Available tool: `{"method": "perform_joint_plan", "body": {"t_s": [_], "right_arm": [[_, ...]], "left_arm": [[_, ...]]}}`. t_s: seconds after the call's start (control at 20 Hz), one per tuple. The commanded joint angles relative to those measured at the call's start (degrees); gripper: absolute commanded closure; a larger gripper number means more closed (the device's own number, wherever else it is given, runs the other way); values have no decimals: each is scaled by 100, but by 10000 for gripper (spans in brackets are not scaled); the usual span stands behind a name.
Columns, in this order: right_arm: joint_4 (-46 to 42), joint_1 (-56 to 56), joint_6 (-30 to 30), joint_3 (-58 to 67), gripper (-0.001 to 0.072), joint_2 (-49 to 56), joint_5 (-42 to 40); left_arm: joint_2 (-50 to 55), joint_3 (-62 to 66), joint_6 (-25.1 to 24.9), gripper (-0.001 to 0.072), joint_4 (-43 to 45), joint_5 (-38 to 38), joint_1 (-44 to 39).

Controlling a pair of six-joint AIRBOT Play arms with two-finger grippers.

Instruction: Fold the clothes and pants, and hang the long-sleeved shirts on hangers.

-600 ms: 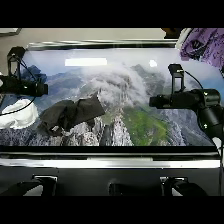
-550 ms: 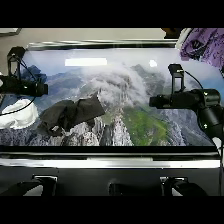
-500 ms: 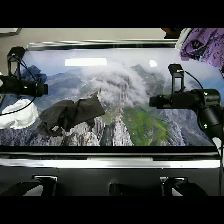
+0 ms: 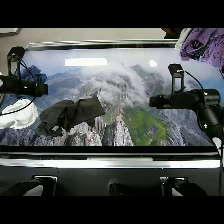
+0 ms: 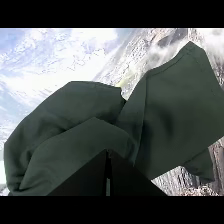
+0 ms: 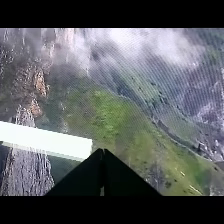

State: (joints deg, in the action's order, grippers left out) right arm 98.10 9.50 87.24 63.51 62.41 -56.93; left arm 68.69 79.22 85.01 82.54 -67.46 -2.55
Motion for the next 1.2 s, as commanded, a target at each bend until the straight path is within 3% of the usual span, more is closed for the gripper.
{"method": "perform_joint_plan", "body": {"t_s": [0.0,0.95,1.0,1.05,1.1,1.15], "right_arm": [[0,4,-2,7,672,-4,2],[4,4,-4,4,672,-4,444],[4,4,-4,4,672,-4,435],[4,4,-4,4,672,-4,426],[7,4,-4,4,672,-4,417],[4,4,-4,4,672,-4,389]], "left_arm": [[0,-2,0,686,2,-2,-4],[131,-22,142,683,2,42,-4],[164,-39,264,561,13,24,-4],[221,-66,435,40,70,-31,-2],[330,-114,610,-13,223,-103,-2],[474,-164,608,-13,343,-155,2]]}}
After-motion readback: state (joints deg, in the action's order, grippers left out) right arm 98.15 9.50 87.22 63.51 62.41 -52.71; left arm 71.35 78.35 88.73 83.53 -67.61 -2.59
